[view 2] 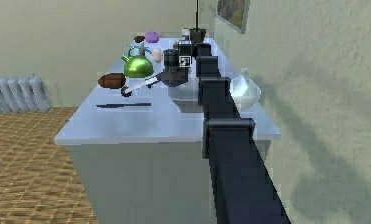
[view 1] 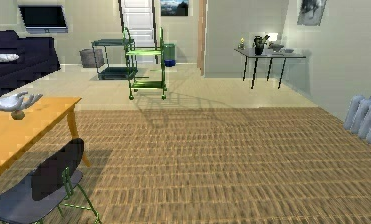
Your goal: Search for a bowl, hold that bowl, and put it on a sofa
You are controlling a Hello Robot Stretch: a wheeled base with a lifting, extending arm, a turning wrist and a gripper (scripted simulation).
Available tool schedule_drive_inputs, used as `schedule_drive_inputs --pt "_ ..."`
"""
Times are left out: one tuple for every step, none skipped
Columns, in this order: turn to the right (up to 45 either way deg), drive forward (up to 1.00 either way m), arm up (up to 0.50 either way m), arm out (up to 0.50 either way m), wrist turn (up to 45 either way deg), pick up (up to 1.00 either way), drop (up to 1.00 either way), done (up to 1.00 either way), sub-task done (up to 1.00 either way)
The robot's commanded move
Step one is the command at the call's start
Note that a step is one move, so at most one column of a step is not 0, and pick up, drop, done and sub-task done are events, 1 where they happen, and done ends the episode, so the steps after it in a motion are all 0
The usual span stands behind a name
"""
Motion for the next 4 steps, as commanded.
schedule_drive_inputs --pt "0.0 0.0 0.0 0.0 33.0 0.0 0.0 0.0 0.0" --pt "0.0 0.0 -0.06 0.0 0.0 0.0 0.0 0.0 0.0" --pt "0.0 0.0 0.0 0.0 0.0 1.0 0.0 0.0 0.0" --pt "0.0 0.0 0.06 0.0 0.0 0.0 0.0 0.0 0.0"
